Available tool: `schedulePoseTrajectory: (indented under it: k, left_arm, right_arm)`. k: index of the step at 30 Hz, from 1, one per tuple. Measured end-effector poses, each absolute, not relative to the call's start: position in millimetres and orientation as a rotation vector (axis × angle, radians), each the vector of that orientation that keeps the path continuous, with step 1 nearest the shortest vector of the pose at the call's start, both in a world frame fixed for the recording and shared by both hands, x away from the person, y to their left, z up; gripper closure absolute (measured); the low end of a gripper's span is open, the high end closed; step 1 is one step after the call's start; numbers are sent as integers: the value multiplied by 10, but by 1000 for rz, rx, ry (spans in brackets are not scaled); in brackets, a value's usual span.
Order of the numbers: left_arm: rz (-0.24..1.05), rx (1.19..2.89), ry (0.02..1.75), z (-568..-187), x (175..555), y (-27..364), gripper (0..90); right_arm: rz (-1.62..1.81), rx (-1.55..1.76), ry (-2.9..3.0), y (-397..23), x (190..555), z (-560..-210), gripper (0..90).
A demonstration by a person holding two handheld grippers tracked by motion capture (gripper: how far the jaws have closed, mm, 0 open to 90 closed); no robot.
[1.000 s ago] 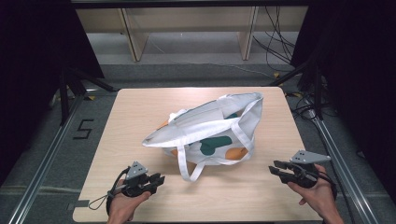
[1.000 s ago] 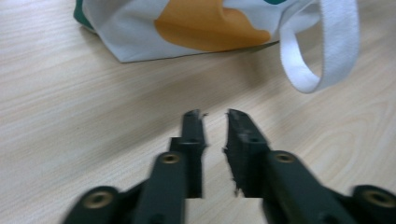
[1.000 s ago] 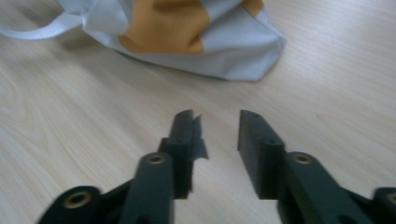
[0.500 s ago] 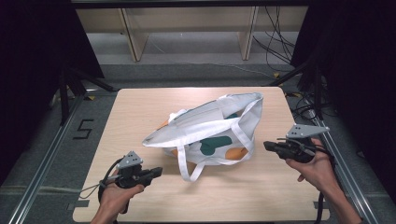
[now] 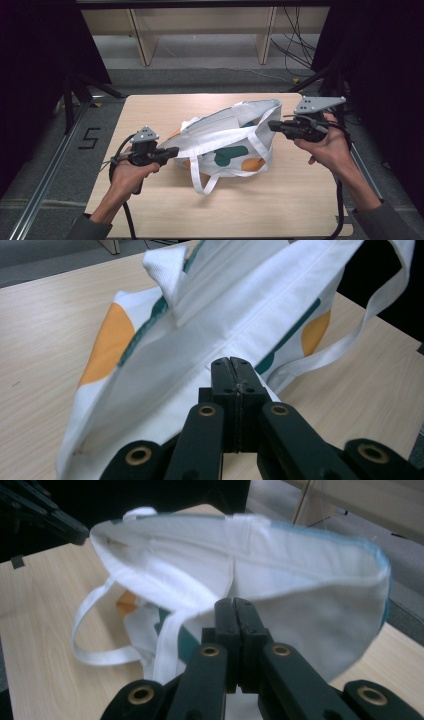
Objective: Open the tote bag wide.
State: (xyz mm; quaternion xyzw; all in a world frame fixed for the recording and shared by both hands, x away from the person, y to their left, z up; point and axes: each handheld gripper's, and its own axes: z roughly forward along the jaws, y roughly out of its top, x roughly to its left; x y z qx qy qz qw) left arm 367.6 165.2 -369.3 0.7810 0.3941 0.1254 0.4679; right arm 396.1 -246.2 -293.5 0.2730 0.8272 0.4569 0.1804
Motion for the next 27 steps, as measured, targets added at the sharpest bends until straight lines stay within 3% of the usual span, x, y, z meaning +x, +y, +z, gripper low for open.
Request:
schedulePoseTrajectory:
  k: [6,12,27]
  left_arm:
    - [317,1952,971,-3720,3909,1604,893]
    - [352,1961,1017,-3805,4156,1608,892]
    - [321,2014,1184,-4278,4725,1572,893]
  right_arm:
    - [1185,737,2356,-2281,4214,-2805,900]
    - [1031,790,2418,-2148,4477,-2902,900]
    - [684,1030,2555,-2231,4944,-3930,900]
